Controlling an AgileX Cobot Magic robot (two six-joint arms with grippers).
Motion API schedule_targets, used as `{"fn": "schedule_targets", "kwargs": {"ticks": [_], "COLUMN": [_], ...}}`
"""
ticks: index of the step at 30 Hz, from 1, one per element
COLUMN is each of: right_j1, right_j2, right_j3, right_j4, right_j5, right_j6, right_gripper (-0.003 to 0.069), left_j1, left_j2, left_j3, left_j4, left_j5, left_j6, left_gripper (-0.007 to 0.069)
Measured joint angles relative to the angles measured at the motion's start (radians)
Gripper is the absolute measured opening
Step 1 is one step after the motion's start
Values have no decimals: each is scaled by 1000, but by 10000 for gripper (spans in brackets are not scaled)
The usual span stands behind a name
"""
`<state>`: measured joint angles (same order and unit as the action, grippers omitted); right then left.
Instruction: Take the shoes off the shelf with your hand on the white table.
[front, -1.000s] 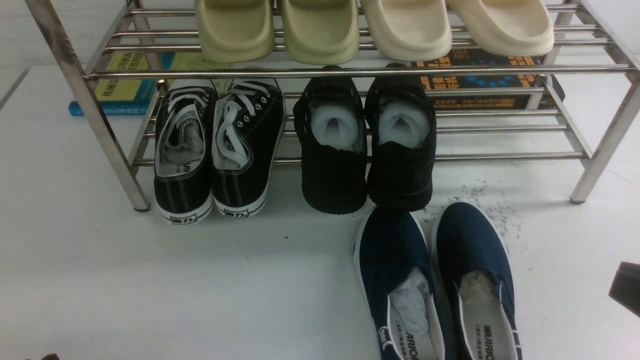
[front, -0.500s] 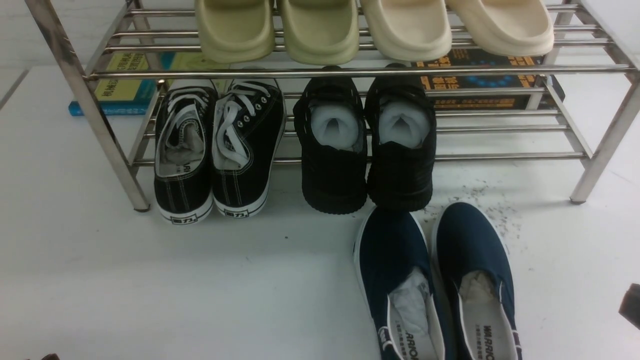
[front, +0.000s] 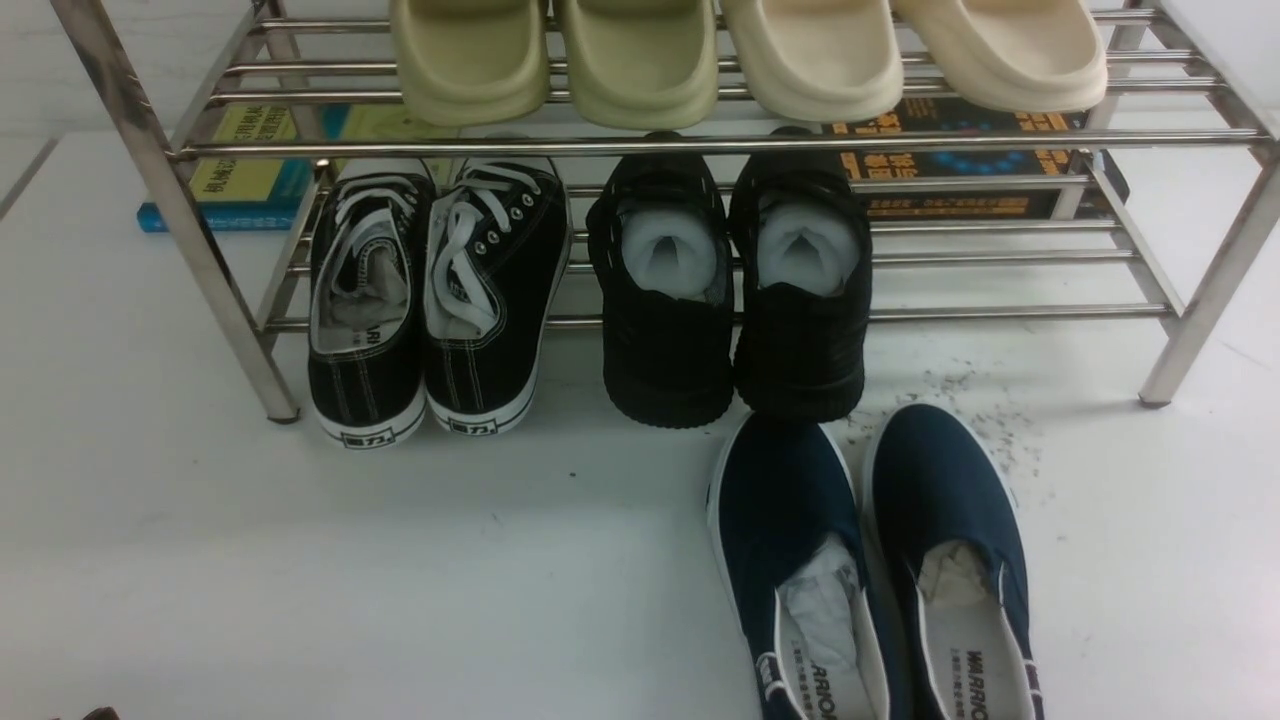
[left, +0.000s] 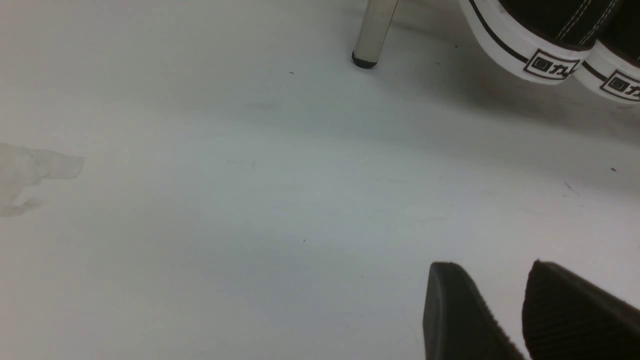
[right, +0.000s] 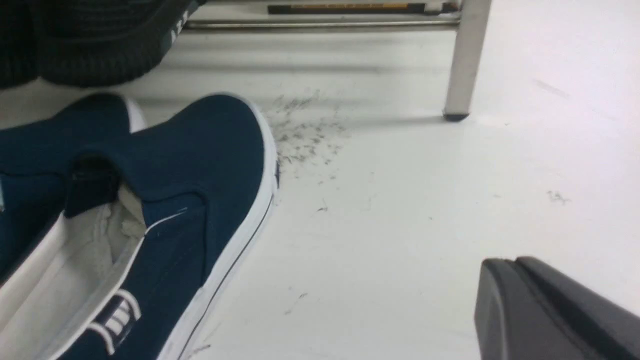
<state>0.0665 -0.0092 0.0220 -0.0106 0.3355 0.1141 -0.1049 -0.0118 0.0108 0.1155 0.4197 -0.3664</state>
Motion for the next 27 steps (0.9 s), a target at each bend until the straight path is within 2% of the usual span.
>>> {"fn": "schedule_targets", "kwargs": {"ticks": [3, 11, 18, 27], "right_j1": [-31, -34, 25, 13], "right_j2": [-1, -1, -1, -1], "right_j3": [-3, -8, -8, -8], "right_j4": [3, 2, 1, 2], "right_j5": [26, 52, 54, 54], "right_j6": [0, 0, 0, 0], "right_gripper": [35, 46, 57, 71], "left_j1": [0, 0, 0, 0], "left_j2": [0, 0, 0, 0], "left_j3": [0, 0, 0, 0], "left_j4": [0, 0, 0, 0], "left_j5": [0, 0, 0, 0], "left_j6": [0, 0, 0, 0], "left_gripper": [240, 240, 240, 240]}}
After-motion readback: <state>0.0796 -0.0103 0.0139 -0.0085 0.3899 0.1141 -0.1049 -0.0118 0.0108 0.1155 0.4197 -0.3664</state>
